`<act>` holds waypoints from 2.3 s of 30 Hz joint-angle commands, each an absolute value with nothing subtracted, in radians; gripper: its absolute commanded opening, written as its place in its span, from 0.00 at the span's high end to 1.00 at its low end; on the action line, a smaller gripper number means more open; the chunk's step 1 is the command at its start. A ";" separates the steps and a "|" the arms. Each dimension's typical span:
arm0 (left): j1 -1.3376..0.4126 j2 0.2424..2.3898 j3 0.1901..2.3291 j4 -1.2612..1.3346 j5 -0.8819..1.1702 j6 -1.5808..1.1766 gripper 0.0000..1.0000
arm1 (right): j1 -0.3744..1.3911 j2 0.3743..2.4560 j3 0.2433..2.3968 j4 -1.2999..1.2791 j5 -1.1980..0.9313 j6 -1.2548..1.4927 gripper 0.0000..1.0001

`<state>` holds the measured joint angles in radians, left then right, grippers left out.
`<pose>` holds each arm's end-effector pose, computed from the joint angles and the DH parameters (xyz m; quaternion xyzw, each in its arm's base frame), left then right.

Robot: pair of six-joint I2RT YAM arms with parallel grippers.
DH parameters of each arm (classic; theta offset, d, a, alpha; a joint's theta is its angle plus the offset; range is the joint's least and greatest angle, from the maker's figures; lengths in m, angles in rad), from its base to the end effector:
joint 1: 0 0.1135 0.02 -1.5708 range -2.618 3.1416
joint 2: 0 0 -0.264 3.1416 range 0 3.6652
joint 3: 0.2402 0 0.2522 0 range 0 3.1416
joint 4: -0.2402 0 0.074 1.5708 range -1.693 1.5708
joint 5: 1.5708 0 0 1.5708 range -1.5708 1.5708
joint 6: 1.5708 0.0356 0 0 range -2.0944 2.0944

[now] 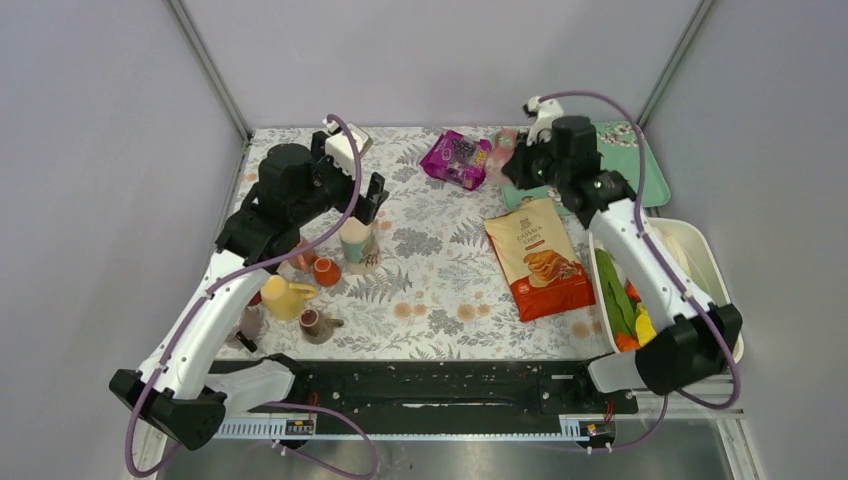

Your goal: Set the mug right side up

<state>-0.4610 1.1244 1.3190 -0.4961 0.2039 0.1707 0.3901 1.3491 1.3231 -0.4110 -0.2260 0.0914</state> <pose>0.2106 -0.1126 0.4255 0.3062 0.7427 -0.1664 0.5718 0.2808 0.1241 0.3786 -0.1846 0.8199 0.2196 0.4955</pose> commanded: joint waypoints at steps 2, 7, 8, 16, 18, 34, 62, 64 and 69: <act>-0.442 1.151 1.302 -0.688 -0.036 0.272 0.01 | 0.263 1.608 1.666 -0.582 0.041 -0.106 1.00; -0.424 1.269 1.360 -0.800 -0.093 0.288 0.01 | 0.139 1.982 2.244 -0.944 0.213 -0.168 1.00; -0.422 1.281 1.362 -0.805 -0.102 0.288 0.01 | 0.107 2.056 2.381 -1.009 0.226 -0.165 1.00; -0.378 1.388 1.413 -0.890 -0.084 0.290 0.01 | -0.136 2.244 2.568 -1.059 0.280 -0.147 1.00; -0.376 1.393 1.410 -0.887 -0.091 0.329 0.01 | -0.183 2.272 2.574 -1.048 0.242 -0.148 1.00; -0.374 1.420 1.498 -0.834 -0.040 0.393 0.01 | -0.290 2.472 2.608 -1.047 0.003 -0.188 1.00; -0.470 1.560 1.654 -1.097 0.090 0.661 0.01 | -0.357 2.427 2.622 -1.021 -0.053 -0.037 0.05; -0.511 1.625 1.707 -1.199 0.087 0.681 0.01 | -0.355 2.387 2.609 -1.020 -0.054 -0.032 0.01; -0.569 1.772 1.755 -1.425 0.152 0.765 0.02 | -0.340 2.252 2.535 -1.021 -0.047 -0.021 0.01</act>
